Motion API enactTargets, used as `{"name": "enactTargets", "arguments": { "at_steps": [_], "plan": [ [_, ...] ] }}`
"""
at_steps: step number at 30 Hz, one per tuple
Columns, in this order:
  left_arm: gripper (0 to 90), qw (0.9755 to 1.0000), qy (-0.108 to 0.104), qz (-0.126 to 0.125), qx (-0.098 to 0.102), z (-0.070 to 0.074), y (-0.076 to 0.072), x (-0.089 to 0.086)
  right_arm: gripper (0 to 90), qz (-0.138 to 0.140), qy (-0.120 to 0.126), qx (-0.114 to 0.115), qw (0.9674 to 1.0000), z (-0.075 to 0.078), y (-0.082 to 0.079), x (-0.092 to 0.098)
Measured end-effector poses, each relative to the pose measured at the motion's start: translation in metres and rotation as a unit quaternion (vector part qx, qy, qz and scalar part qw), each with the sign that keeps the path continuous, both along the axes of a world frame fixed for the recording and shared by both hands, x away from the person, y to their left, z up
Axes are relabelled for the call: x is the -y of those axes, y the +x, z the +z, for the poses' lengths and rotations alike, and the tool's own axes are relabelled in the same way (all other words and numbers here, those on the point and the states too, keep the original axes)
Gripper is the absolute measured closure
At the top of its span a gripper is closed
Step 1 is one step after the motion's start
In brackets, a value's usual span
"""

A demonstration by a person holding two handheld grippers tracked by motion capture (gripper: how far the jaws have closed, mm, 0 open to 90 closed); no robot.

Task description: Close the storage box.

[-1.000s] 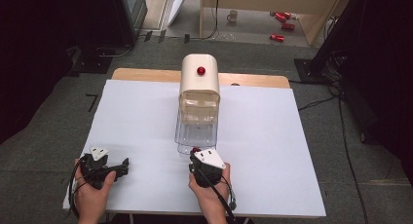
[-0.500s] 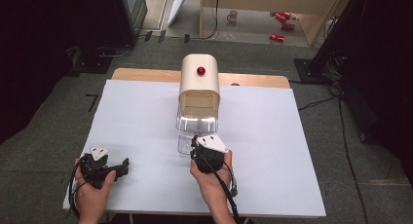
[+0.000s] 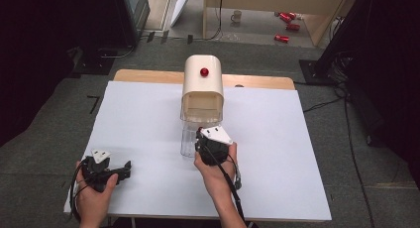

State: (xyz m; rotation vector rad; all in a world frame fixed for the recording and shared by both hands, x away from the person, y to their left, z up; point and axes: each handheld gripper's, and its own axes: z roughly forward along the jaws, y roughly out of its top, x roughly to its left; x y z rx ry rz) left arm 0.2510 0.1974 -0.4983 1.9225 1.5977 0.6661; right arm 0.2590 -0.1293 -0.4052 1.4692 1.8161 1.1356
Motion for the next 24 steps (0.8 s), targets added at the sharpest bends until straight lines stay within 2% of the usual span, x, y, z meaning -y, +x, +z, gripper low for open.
{"name": "enactTargets", "arguments": {
  "at_steps": [10, 24],
  "plan": [
    [0.0, 1.0000, -0.001, 0.001, 0.001, 0.000, 0.000, 0.000, 77.5, -0.004, 0.011, -0.004, 0.9999, -0.001, 0.024, 0.003],
    [0.0, 1.0000, -0.001, 0.001, 0.001, 0.000, 0.000, 0.000, 77.4, -0.011, 0.002, -0.003, 0.9999, 0.000, 0.049, 0.003]
  ]
}}
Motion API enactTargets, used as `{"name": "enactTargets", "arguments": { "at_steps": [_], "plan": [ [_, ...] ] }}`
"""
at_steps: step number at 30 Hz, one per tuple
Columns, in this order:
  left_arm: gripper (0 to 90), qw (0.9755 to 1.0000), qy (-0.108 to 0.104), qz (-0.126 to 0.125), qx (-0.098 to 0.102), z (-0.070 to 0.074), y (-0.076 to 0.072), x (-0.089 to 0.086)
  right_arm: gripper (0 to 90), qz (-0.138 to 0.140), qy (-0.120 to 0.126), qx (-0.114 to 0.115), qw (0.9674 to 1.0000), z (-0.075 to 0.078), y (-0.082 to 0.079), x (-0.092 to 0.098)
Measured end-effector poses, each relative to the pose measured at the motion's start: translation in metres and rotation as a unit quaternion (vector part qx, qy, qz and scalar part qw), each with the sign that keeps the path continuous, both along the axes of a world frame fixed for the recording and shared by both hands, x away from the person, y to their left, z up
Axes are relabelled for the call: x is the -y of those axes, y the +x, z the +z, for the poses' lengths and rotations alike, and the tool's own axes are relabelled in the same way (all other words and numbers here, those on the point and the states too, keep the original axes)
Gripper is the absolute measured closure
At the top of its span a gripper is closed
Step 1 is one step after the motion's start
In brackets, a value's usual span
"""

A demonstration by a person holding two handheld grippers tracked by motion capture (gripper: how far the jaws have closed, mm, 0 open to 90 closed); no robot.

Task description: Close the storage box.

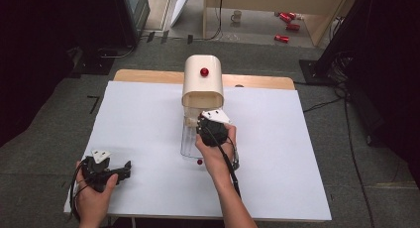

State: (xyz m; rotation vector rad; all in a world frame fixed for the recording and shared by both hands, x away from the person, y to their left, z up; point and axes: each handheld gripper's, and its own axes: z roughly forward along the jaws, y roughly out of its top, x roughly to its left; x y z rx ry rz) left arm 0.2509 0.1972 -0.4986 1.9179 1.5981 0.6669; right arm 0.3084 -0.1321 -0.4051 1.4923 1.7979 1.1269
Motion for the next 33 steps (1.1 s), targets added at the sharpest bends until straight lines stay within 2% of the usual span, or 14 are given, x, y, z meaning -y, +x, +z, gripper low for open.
{"name": "enactTargets", "arguments": {
  "at_steps": [5, 10, 20, 22, 24, 27, 28, 29, 30, 31, 32, 33],
  "plan": [
    [0.0, 1.0000, 0.001, 0.000, -0.001, 0.000, 0.000, 0.000, 77.4, 0.000, 0.002, 0.000, 1.0000, 0.000, 0.005, 0.000],
    [0.0, 1.0000, 0.000, 0.000, -0.001, 0.000, 0.000, 0.000, 77.4, 0.002, -0.007, 0.001, 1.0000, 0.000, 0.009, 0.001],
    [0.0, 1.0000, 0.000, 0.000, -0.001, 0.000, 0.000, 0.000, 76.1, 0.012, 0.002, -0.012, 0.9999, 0.003, 0.015, 0.005],
    [0.0, 1.0000, 0.000, 0.000, -0.001, 0.000, 0.000, 0.000, 73.4, 0.013, 0.003, -0.013, 0.9998, 0.003, 0.015, 0.005],
    [0.0, 1.0000, 0.000, 0.000, -0.001, 0.000, 0.000, 0.000, 61.7, 0.025, 0.013, -0.015, 0.9995, 0.003, 0.014, 0.005],
    [0.0, 1.0000, 0.000, -0.001, -0.001, 0.000, 0.000, 0.000, 48.9, 0.052, 0.023, -0.023, 0.9981, 0.003, 0.011, 0.006],
    [0.0, 1.0000, 0.001, -0.001, -0.002, 0.000, 0.000, 0.000, 40.6, 0.056, 0.022, -0.027, 0.9978, 0.003, 0.010, 0.006],
    [0.0, 1.0000, 0.001, -0.001, -0.002, 0.000, 0.000, 0.000, 40.6, 0.056, 0.022, -0.027, 0.9978, 0.003, 0.010, 0.006],
    [0.0, 1.0000, 0.001, -0.001, -0.001, 0.000, 0.000, 0.000, 33.0, 0.053, 0.018, -0.030, 0.9980, 0.002, 0.008, 0.007],
    [0.0, 1.0000, 0.000, -0.001, -0.001, 0.000, 0.000, 0.000, 15.7, 0.051, 0.012, -0.036, 0.9980, 0.000, 0.004, 0.009],
    [0.0, 1.0000, 0.000, -0.001, 0.000, 0.000, 0.000, 0.000, 10.2, 0.050, 0.008, -0.042, 0.9978, -0.001, 0.002, 0.010],
    [0.0, 1.0000, 0.000, 0.000, 0.000, 0.000, 0.000, 0.000, 9.4, 0.052, 0.006, -0.044, 0.9977, -0.002, 0.000, 0.012]
  ]
}}
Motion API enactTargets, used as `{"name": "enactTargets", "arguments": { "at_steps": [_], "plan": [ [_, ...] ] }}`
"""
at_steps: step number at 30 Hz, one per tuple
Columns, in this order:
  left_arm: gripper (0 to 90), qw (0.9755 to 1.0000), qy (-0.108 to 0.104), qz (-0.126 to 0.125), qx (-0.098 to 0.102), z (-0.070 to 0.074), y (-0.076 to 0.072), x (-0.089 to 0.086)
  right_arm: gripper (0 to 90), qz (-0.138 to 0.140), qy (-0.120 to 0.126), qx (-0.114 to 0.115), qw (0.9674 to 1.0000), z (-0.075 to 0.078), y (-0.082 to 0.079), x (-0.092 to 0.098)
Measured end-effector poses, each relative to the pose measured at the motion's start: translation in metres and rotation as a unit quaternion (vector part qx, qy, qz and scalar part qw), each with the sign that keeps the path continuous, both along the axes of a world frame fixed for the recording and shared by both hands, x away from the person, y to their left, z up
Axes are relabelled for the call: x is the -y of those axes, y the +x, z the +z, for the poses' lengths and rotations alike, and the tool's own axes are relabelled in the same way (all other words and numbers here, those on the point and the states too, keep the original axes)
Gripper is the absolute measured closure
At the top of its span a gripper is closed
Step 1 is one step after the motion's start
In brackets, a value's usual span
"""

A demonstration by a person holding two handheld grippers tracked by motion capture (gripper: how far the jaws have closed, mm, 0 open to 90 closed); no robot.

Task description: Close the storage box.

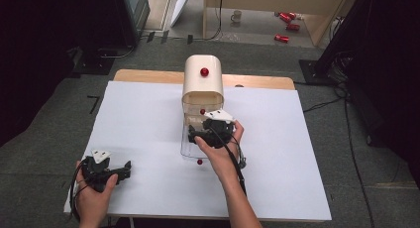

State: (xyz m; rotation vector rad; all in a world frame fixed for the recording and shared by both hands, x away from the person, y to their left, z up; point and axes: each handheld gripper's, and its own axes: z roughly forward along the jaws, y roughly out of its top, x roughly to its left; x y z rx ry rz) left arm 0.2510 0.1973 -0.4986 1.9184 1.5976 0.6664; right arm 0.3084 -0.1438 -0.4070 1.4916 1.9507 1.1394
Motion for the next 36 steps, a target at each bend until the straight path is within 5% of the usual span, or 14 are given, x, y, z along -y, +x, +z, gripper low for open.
{"name": "enactTargets", "arguments": {
  "at_steps": [3, 17, 36],
  "plan": [
    [0.0, 1.0000, 0.000, 0.000, 0.001, 0.000, 0.000, 0.000, 0.0, 0.015, 0.002, -0.004, 0.9999, -0.003, -0.009, 0.007],
    [0.0, 1.0000, 0.000, 0.000, -0.001, 0.000, 0.000, 0.000, 0.0, -0.029, -0.024, -0.007, 0.9992, -0.024, -0.049, 0.032],
    [0.0, 1.0000, 0.000, 0.000, -0.001, 0.000, 0.000, 0.000, 0.0, -0.044, -0.013, -0.047, 0.9979, -0.078, -0.075, 0.042]
  ]
}}
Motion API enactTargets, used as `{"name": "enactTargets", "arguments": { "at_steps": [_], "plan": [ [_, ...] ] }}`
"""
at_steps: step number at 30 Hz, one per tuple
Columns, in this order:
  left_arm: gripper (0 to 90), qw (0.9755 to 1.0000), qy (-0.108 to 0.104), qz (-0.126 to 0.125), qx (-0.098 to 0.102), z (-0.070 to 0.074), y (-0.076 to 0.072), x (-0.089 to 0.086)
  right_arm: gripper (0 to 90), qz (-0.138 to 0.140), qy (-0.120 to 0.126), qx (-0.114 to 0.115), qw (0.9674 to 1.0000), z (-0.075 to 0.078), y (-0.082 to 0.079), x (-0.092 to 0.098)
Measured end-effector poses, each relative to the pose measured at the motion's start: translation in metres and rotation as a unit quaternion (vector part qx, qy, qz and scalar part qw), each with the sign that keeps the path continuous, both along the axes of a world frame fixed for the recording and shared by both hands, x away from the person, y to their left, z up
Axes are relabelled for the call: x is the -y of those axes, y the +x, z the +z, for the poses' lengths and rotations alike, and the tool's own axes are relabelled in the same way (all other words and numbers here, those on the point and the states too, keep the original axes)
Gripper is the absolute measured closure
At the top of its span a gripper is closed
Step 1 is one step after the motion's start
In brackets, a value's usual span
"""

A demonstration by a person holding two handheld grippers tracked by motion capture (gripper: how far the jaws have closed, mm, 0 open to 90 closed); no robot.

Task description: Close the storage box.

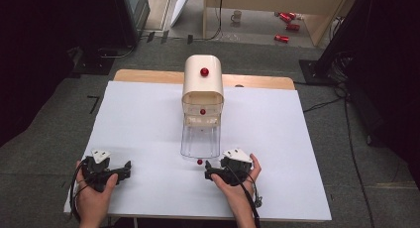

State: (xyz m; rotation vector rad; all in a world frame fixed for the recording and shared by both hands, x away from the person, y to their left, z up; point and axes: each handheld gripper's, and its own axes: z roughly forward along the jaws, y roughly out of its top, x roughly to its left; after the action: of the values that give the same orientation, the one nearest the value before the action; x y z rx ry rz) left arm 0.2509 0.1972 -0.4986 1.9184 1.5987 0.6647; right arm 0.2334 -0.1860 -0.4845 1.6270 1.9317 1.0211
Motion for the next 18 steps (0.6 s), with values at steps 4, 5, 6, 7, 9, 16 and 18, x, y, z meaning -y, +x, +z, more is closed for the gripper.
{"name": "enactTargets", "arguments": {
  "at_steps": [4, 5, 6, 7, 9, 16, 18],
  "plan": [
    [0.0, 1.0000, 0.000, 0.000, 0.000, 0.000, 0.000, 0.000, 0.0, 0.005, 0.003, -0.009, 0.9999, -0.007, -0.003, -0.007],
    [0.0, 1.0000, 0.000, 0.000, 0.000, 0.000, 0.000, 0.000, 0.0, 0.007, 0.002, -0.012, 0.9999, -0.009, -0.003, -0.009],
    [0.0, 1.0000, 0.000, 0.000, 0.000, 0.000, 0.000, 0.000, 0.0, 0.007, 0.000, -0.015, 0.9999, -0.011, -0.004, -0.011],
    [0.0, 1.0000, 0.000, 0.000, 0.000, 0.000, 0.000, 0.000, 0.0, 0.007, 0.000, -0.020, 0.9998, -0.012, -0.004, -0.013],
    [0.0, 1.0000, 0.000, 0.000, 0.000, 0.000, 0.000, 0.000, 0.0, 0.007, 0.003, -0.027, 0.9996, -0.015, -0.006, -0.017],
    [0.0, 1.0000, 0.000, 0.000, 0.000, 0.000, 0.000, 0.000, 2.7, 0.006, 0.003, -0.023, 0.9997, -0.015, -0.013, -0.031],
    [0.0, 1.0000, 0.000, 0.000, 0.000, 0.000, 0.000, 0.000, 5.7, 0.002, 0.011, -0.017, 0.9998, -0.015, -0.014, -0.034]
  ]
}}
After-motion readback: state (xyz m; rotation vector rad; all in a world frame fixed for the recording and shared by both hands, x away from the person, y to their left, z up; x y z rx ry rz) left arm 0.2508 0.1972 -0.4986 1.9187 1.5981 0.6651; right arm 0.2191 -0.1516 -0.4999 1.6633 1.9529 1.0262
